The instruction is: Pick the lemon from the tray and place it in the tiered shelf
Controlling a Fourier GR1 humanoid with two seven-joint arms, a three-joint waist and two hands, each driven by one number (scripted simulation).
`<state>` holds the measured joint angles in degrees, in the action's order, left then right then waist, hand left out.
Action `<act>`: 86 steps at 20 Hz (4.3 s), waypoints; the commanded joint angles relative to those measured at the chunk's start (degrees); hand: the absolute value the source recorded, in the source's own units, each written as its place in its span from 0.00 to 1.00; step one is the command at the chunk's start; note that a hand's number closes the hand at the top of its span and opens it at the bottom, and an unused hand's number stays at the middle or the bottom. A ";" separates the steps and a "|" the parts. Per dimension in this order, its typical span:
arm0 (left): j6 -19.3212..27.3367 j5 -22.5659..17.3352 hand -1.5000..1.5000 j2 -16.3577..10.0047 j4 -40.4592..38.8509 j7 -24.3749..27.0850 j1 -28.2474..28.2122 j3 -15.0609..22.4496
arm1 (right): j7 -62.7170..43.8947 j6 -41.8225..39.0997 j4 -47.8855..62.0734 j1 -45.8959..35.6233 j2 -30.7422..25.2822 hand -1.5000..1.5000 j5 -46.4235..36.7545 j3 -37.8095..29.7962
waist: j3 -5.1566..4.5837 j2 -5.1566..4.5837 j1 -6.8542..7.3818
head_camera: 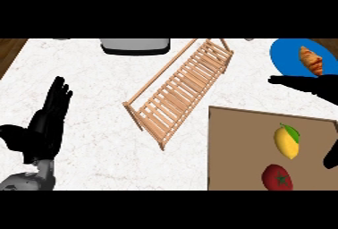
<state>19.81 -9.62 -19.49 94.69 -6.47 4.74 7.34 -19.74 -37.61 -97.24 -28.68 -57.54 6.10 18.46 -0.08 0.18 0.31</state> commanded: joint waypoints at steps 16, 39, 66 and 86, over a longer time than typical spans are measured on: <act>-4.28 1.58 0.50 0.92 3.49 0.20 -4.47 -3.91 | -4.50 -1.51 0.00 6.64 8.03 0.00 -30.57 4.14 | 0.08 -0.13 -0.07; -6.33 7.96 0.50 6.97 2.01 -4.92 1.20 -5.37 | 19.31 6.27 19.76 9.37 20.76 0.00 -54.18 -2.26 | 0.09 -0.23 -0.02; -9.60 8.16 0.50 8.33 1.76 -3.40 0.25 -10.01 | 34.92 21.42 8.99 20.62 34.68 1.00 -69.67 11.64 | 0.09 0.06 -0.70; -9.88 8.71 0.50 9.20 4.10 -2.52 -3.12 -9.90 | 10.03 -4.16 -35.23 25.79 45.30 1.00 -27.71 -16.55 | -0.09 0.08 -0.96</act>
<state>9.65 -1.66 -10.92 97.82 -9.29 2.57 -3.43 0.37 -37.83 -125.42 0.20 -15.36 -29.57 8.95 -0.17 0.31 -1.27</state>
